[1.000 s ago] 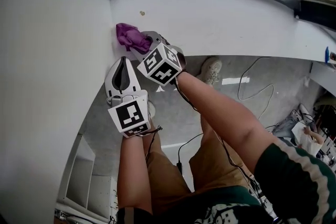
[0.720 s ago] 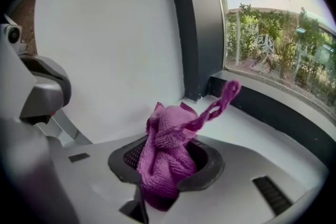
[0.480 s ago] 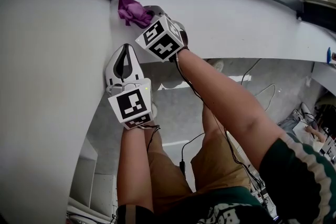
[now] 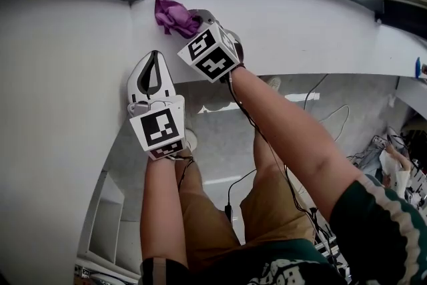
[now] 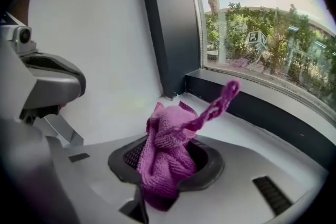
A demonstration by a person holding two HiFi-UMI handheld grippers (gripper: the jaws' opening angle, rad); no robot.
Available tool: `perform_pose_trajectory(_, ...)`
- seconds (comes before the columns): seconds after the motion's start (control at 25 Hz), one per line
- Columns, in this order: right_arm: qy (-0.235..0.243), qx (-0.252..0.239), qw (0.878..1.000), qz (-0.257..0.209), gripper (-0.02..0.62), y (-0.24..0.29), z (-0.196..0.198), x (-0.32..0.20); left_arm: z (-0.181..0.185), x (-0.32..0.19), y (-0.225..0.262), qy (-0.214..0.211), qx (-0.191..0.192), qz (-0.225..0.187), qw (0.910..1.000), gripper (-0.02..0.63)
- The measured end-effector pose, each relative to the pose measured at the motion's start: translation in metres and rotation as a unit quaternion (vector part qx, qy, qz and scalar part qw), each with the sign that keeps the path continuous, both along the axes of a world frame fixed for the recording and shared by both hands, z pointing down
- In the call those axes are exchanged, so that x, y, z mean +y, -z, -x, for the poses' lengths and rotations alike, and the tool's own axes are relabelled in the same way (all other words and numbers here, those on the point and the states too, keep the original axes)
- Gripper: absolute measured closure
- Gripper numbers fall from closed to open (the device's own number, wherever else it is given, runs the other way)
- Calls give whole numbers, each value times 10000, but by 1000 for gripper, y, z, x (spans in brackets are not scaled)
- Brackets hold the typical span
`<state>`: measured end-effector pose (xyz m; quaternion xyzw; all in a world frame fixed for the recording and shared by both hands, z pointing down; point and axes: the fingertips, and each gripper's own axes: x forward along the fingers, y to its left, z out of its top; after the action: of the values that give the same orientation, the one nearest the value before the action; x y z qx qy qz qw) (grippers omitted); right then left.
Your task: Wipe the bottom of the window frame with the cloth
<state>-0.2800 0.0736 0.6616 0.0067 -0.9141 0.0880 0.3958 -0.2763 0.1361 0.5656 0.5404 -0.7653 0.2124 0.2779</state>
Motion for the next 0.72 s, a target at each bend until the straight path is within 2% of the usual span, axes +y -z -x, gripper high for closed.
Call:
perform_pose_trajectory(0.32,-407,115,9991,49,465,-4,-68,-38,-40,-53,-1,-447,-112,-53,9989,600)
perform_pose_trajectory(0.72,-1033,184,9945,9,465,-10,-172,-109,-132,-131,-8,-990,-64,-105,9950,600)
